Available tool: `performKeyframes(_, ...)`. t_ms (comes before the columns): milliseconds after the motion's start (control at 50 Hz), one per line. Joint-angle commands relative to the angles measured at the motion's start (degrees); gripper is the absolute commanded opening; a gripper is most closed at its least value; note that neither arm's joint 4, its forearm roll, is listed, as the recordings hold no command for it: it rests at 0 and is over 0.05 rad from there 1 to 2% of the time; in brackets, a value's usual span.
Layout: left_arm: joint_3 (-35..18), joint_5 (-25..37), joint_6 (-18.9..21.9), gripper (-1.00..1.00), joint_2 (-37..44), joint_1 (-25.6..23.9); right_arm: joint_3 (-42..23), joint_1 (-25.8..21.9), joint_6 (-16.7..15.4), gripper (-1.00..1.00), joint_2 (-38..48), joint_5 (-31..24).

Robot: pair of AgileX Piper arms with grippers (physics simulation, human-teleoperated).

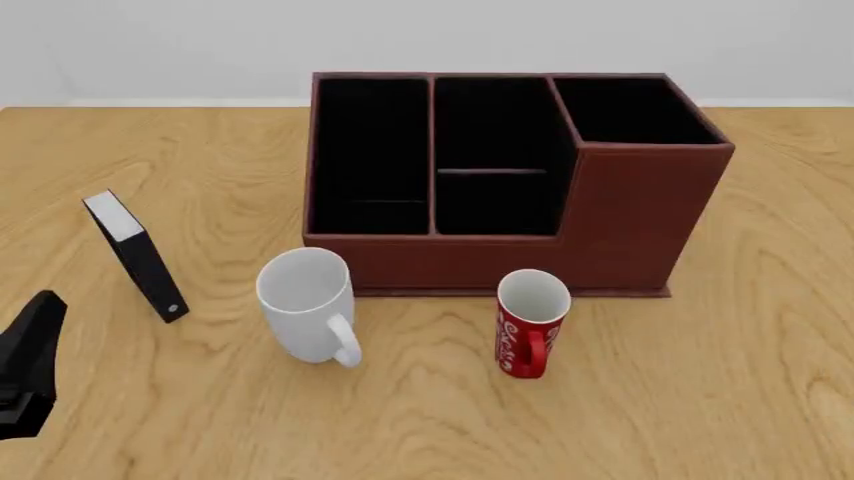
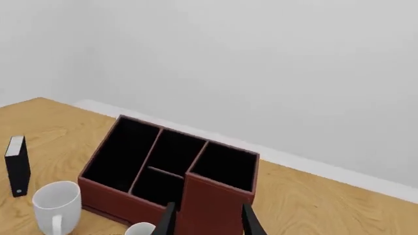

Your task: Pick up the white mug and place it to the right of the caddy.

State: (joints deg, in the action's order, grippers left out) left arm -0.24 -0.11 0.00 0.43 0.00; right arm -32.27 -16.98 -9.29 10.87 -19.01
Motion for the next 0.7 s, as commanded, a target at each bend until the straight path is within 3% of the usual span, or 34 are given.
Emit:
performKeyframes(20, 0.0, 0.0, 0.0, 1.0, 0.0, 0.0, -9.63, -6.76, -4.66, 1.0, 9.05, -3.4)
performKeyframes(120, 0.0, 0.0, 0.0, 1.0, 0.0, 0.0, -11.21, -8.46, -7.64, 1.0, 11.96, -3.74)
performKeyframes(240, 0.0, 0.0, 0.0, 1.0, 0.0, 0.0, -14.53, -12.91, -8.37, 1.0, 17.69, -4.28)
performKeyframes(380, 0.0, 0.0, 0.0, 1.0, 0.0, 0.0, -16.55, -14.18, -10.18, 1.0, 23.33, -5.21)
performKeyframes(700, 0.0, 0.0, 0.0, 1.0, 0.0, 0.0, -20.46, -18.47, -10.4, 1.0, 30.76, -5.6)
